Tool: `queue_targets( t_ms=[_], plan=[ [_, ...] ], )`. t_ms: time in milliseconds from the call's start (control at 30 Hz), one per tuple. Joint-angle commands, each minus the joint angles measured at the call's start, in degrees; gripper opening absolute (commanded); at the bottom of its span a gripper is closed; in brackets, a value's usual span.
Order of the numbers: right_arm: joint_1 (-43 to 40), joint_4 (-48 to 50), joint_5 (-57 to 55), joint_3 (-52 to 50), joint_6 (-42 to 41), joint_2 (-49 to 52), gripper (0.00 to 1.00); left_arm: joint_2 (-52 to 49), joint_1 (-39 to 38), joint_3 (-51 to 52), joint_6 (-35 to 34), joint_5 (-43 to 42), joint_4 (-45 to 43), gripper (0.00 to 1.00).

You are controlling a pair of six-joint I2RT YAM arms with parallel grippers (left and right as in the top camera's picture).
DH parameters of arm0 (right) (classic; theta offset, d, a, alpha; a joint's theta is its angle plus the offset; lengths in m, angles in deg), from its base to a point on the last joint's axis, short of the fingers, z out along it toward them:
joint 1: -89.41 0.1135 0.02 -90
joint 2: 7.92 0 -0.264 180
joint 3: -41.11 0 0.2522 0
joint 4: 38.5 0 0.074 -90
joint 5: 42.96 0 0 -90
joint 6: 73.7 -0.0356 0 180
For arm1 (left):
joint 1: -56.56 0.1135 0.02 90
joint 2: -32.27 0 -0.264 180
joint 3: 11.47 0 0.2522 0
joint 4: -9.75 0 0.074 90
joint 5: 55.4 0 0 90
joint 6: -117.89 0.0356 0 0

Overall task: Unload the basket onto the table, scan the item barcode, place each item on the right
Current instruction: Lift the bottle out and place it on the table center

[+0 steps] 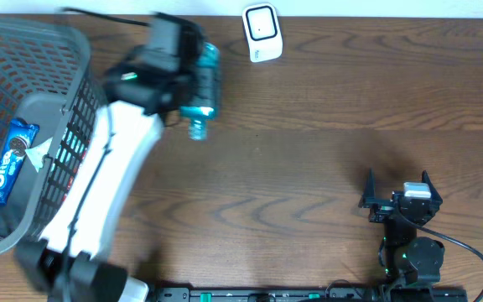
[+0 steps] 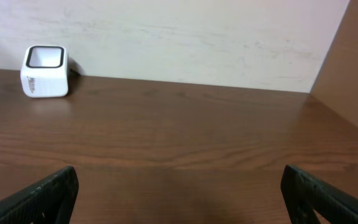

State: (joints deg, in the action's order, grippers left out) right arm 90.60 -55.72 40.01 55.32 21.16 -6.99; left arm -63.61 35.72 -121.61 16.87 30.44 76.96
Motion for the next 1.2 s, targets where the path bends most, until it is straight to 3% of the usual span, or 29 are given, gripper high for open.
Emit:
queue_targets(
  t_ms=[0,367,567,667,800,833,900,1167],
  plan=[
    [-0.4,-0.2,0.3,-0.1,0.3,-0.5,0.99,-7.0,-5.4,-1.7,-8.2,0.3,-0.2,0.52],
    [-0.4,-0.2,0.3,-0.1,0.3,-0.5,0.99,-23.5,-14.4,-1.7,-29.5,4.6,-6.2,0.52],
    [-0.4,-0.2,0.3,-0.1,0.3,-0.5,0.99,-30.4,-16.3,-1.5,-34.1,4.8,-6.3,0.52],
    [-0.4,-0.2,0.3,-0.1,0.3,-0.5,0.99,-32.3,-17.3,-1.5,-34.1,4.8,-6.3,0.52],
    [-0.4,-0.2,0.3,-0.1,0.3,-0.5,0.99,-32.0,-17.8,-1.5,-32.5,4.8,-6.8,0.65],
    [-0.4,-0.2,0.3,-0.1,0.3,-0.5,0.99,-31.6,-17.7,-1.5,-31.2,4.8,-7.0,0.71],
    [-0.4,-0.2,0.3,-0.1,0.3,-0.5,0.99,-30.0,-17.0,-2.4,-26.8,4.8,-6.6,0.99],
    [-0.4,-0.2,0.3,-0.1,0.3,-0.5,0.99,-16.5,-6.9,-18.5,-13.5,4.9,7.5,0.98]
  ],
)
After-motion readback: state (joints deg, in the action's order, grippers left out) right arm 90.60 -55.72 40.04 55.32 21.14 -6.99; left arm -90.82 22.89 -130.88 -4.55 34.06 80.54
